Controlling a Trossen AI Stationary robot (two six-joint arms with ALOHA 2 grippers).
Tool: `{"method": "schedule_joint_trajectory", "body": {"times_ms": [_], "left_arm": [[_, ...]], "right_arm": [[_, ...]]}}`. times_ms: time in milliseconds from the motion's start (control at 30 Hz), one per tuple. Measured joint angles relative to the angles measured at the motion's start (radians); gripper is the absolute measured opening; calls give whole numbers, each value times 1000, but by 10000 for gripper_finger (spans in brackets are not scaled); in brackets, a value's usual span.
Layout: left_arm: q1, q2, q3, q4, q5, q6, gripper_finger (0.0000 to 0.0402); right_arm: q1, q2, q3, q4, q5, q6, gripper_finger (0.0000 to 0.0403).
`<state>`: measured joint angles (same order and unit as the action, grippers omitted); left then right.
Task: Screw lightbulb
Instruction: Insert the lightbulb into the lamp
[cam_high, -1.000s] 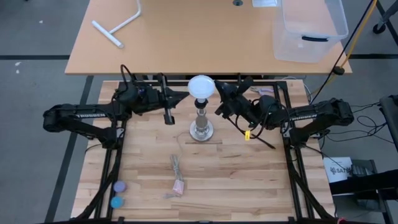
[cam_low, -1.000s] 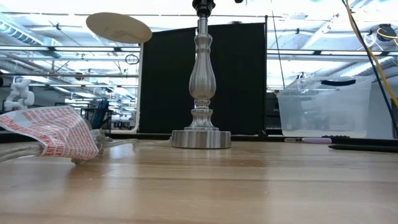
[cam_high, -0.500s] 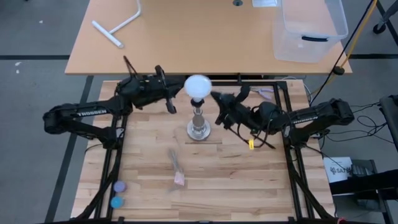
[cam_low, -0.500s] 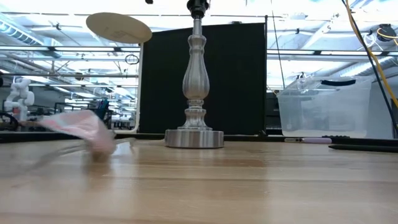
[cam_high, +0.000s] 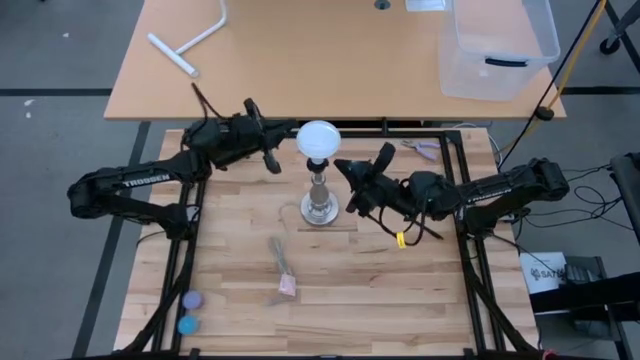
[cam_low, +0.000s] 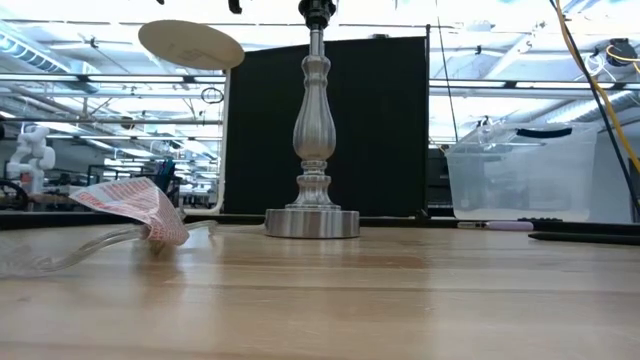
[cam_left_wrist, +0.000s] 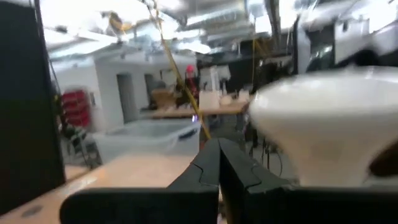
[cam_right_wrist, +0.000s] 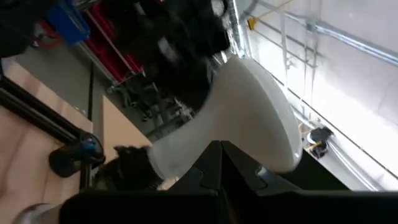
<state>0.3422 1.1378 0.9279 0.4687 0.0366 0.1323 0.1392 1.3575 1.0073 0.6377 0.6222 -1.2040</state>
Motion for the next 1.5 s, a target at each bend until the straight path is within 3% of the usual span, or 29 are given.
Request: {"method": "schedule_joint_trajectory", "body": {"times_ms": [167, 400, 600, 900, 1167, 1500], "left_arm": [[-42, -30, 0, 39, 58, 37, 0], [-134, -45, 0, 36, 61, 127, 0], [-174, -24, 0, 41, 30, 166, 0], [-147, -21, 1, -3, -91, 171, 0], [-100, -11, -2, -81, -108, 157, 0], [-64, -19, -1, -19, -182, 156, 0]], "right_arm": [[-53, 0, 0, 13, 5, 9, 0], [-130, -1, 0, 106, 1, -31, 0], [-162, -2, 0, 115, -105, -30, 0], [-136, -3, 0, 123, -113, -38, 0], [-68, -2, 0, 107, -134, -15, 0], [-37, -1, 0, 15, -99, -19, 0]]}}
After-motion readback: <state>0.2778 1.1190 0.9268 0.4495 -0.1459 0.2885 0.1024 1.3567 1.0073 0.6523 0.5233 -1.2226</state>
